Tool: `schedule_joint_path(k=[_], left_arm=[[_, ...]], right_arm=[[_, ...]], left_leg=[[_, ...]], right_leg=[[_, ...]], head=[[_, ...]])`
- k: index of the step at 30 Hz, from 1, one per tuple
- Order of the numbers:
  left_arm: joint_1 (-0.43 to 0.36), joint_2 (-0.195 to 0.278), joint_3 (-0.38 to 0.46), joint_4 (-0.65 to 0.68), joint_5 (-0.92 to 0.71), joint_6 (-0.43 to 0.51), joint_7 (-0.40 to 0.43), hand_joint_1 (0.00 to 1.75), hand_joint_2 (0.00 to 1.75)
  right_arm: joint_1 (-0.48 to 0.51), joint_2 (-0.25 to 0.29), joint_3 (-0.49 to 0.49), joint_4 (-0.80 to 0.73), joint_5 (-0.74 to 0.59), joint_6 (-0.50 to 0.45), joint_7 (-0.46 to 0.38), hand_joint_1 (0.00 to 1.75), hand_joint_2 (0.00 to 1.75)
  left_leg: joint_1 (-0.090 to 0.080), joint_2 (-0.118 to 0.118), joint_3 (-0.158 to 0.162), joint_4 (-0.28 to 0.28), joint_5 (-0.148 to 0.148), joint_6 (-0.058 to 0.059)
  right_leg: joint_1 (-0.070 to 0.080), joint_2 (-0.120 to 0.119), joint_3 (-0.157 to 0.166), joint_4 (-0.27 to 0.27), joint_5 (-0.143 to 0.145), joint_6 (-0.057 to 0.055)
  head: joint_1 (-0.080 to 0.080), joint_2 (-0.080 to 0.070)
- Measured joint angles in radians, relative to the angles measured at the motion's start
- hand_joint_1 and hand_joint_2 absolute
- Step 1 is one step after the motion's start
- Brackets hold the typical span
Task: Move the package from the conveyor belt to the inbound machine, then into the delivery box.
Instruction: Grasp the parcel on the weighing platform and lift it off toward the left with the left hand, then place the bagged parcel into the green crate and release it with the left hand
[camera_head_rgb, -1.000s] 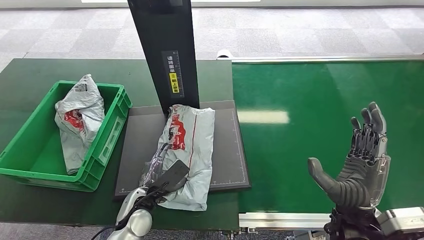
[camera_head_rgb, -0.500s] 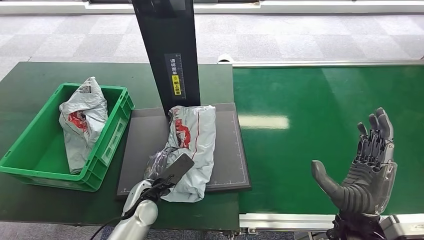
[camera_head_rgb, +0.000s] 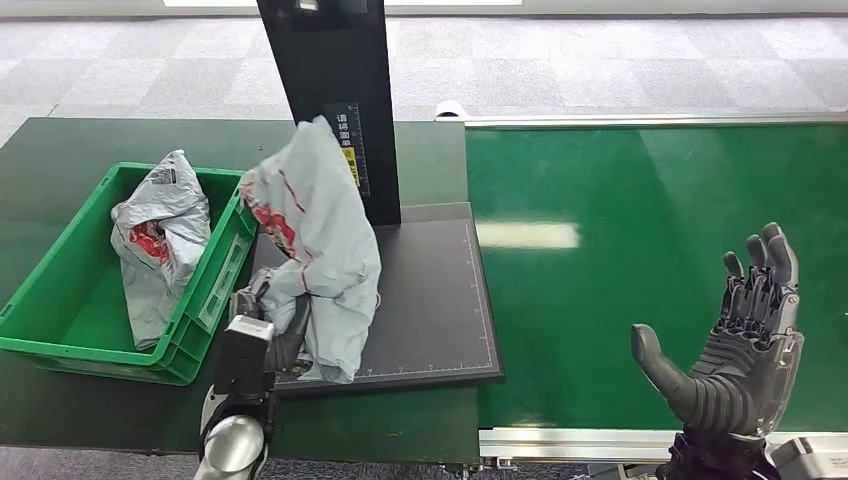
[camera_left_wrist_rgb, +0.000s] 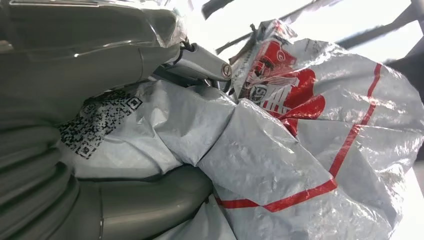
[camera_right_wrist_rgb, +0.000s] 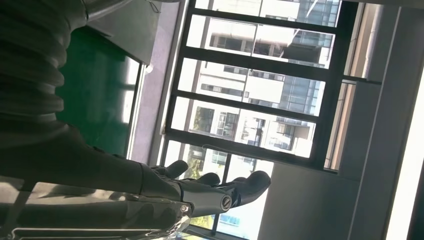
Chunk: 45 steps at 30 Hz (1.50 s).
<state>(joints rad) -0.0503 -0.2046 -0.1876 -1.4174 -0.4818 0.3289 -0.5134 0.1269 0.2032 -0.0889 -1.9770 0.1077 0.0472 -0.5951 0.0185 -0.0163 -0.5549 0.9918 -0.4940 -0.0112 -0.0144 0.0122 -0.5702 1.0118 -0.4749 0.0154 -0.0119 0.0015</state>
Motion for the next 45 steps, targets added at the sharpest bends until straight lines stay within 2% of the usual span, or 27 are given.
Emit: schedule_joint_path(k=[3,5,8,11,14,16,18,22,23,24,26,27,28,30,33,37,40,42,44,45], left_arm=[[0.028,0.014,0.005,-0.131,0.080,0.103,-0.115,1.75,1.75],[0.036,0.023,0.014,-0.193,0.087,0.173,-0.136,1.75,1.75],[0.031,0.038,0.040,-0.238,0.074,0.271,-0.104,1.75,1.75],[0.014,0.055,0.081,-0.241,0.073,0.312,-0.062,1.75,1.75],[-0.006,0.068,0.112,-0.232,0.066,0.320,-0.024,1.57,1.75],[-0.043,0.080,0.144,-0.187,0.036,0.315,0.064,1.43,1.75],[-0.109,0.102,0.194,-0.083,-0.004,0.298,0.158,1.42,1.75],[-0.251,0.149,0.310,0.176,-0.103,0.298,0.245,1.39,1.75],[-0.281,0.159,0.334,0.232,-0.133,0.306,0.267,1.27,1.75],[-0.306,0.167,0.356,0.282,-0.159,0.314,0.284,1.05,1.75],[-0.343,0.179,0.394,0.361,-0.200,0.323,0.311,0.42,1.75],[-0.356,0.183,0.408,0.391,-0.215,0.325,0.324,0.18,1.75],[-0.367,0.186,0.420,0.417,-0.231,0.326,0.336,0.05,1.75],[-0.383,0.190,0.440,0.458,-0.255,0.330,0.354,0.00,1.75],[-0.396,0.188,0.473,0.492,-0.267,0.349,0.324,0.00,1.75],[-0.411,0.167,0.555,0.490,-0.216,0.364,0.185,0.00,1.75],[-0.413,0.152,0.594,0.477,-0.159,0.365,0.136,0.00,1.75],[-0.413,0.143,0.605,0.462,-0.080,0.349,0.105,0.00,1.75],[-0.405,0.133,0.607,0.425,0.064,0.309,0.047,0.00,1.75],[-0.397,0.127,0.604,0.397,0.136,0.290,0.014,0.00,1.31]], right_arm=[[0.000,-0.001,0.000,0.000,-0.012,-0.007,0.000,0.00,1.75],[0.000,-0.001,0.000,0.001,-0.017,-0.012,0.000,0.00,1.75],[0.001,-0.001,0.000,0.001,-0.018,-0.020,0.000,0.00,1.75],[0.003,-0.001,0.003,0.001,-0.017,-0.025,0.000,0.00,1.75],[0.005,-0.001,0.005,0.001,-0.016,-0.027,0.000,0.00,1.75],[0.004,-0.001,0.007,0.002,-0.015,-0.027,0.000,0.00,1.75],[0.001,-0.001,0.009,0.003,-0.012,-0.027,0.004,0.00,1.75],[-0.006,-0.001,0.018,0.005,-0.004,-0.026,0.015,0.00,1.75],[-0.008,-0.001,0.020,0.006,-0.002,-0.026,0.019,0.00,1.75],[-0.009,-0.001,0.022,0.007,-0.001,-0.026,0.022,0.00,1.75],[-0.011,-0.001,0.025,0.008,0.002,-0.026,0.027,0.00,1.75],[-0.011,0.000,0.027,0.009,0.002,-0.026,0.028,0.00,1.75],[-0.010,0.000,0.028,0.010,0.003,-0.026,0.029,0.00,1.75],[-0.010,0.000,0.030,0.013,0.005,-0.026,0.030,0.00,1.75],[-0.010,0.001,0.031,0.019,0.006,-0.029,0.032,0.00,1.75],[-0.011,0.001,0.031,0.029,0.003,-0.043,0.039,0.00,1.75],[-0.011,0.001,0.031,0.036,0.003,-0.048,0.041,0.00,1.75],[-0.011,0.001,0.031,0.040,0.002,-0.051,0.042,0.00,1.75],[-0.011,0.001,0.030,0.044,0.002,-0.056,0.043,0.00,1.75],[-0.011,0.001,0.030,0.046,0.002,-0.058,0.044,0.00,1.75]], left_leg=[[0.000,0.000,-0.001,0.000,0.000,0.000],[0.000,0.000,-0.001,0.000,0.000,0.000],[0.000,0.000,-0.001,0.000,0.000,0.000],[0.000,0.000,0.000,0.000,0.000,0.000],[0.000,0.000,0.000,0.000,0.000,0.000],[0.000,-0.001,0.000,0.000,0.000,0.000],[0.001,-0.001,0.000,0.000,0.001,0.000],[0.002,0.001,0.000,0.000,0.002,-0.002],[0.002,0.001,0.000,0.000,0.002,-0.002],[0.002,0.001,0.000,0.000,0.002,-0.002],[0.002,0.001,0.000,0.000,0.002,-0.002],[0.001,0.001,0.000,0.000,0.002,-0.002],[0.001,0.001,-0.001,0.000,0.002,-0.002],[0.001,0.001,-0.002,0.000,0.002,-0.002],[0.001,0.001,-0.003,0.000,0.002,-0.002],[0.001,0.001,-0.003,0.000,0.002,-0.002],[0.001,0.001,-0.002,0.000,0.002,-0.002],[0.001,0.001,-0.002,0.000,0.002,-0.002],[0.001,0.001,-0.003,0.000,0.002,-0.002],[0.001,0.001,-0.003,0.000,0.002,-0.002]], right_leg=[[0.000,0.000,-0.001,0.000,0.000,0.000],[0.000,0.000,-0.001,0.000,0.000,0.000],[0.000,0.000,0.000,0.000,0.000,0.000],[0.000,0.000,0.000,0.000,0.000,0.000],[0.000,0.000,0.000,0.000,0.000,0.000],[0.000,0.000,0.000,0.000,0.000,0.000],[0.001,-0.001,0.000,0.000,0.000,-0.001],[0.002,0.001,0.000,0.001,0.002,-0.002],[0.002,0.001,0.000,0.001,0.002,-0.002],[0.002,0.001,-0.001,0.001,0.002,-0.002],[0.002,0.001,-0.001,0.001,0.002,-0.002],[0.002,0.001,-0.001,0.001,0.002,-0.002],[0.002,0.001,-0.002,0.001,0.002,-0.002],[0.002,0.001,-0.003,0.001,0.001,-0.002],[0.001,0.001,-0.003,0.001,0.001,-0.002],[0.002,0.001,-0.004,0.001,0.001,-0.002],[0.002,0.001,-0.004,0.001,0.001,-0.002],[0.002,0.001,-0.004,0.001,0.001,-0.002],[0.002,0.001,-0.003,0.001,0.002,-0.002],[0.002,0.001,-0.003,0.001,0.002,-0.002]], head=[[0.000,0.000],[0.000,0.000],[0.000,0.000],[0.000,0.000],[0.000,0.000],[0.000,0.000],[0.000,0.000],[0.000,0.000],[0.000,0.000],[0.000,0.000],[0.000,0.000],[0.000,0.000],[0.000,0.000],[0.000,0.000],[0.000,0.000],[0.000,0.000],[0.000,0.000],[0.000,0.000],[0.000,0.000],[0.000,0.000]])
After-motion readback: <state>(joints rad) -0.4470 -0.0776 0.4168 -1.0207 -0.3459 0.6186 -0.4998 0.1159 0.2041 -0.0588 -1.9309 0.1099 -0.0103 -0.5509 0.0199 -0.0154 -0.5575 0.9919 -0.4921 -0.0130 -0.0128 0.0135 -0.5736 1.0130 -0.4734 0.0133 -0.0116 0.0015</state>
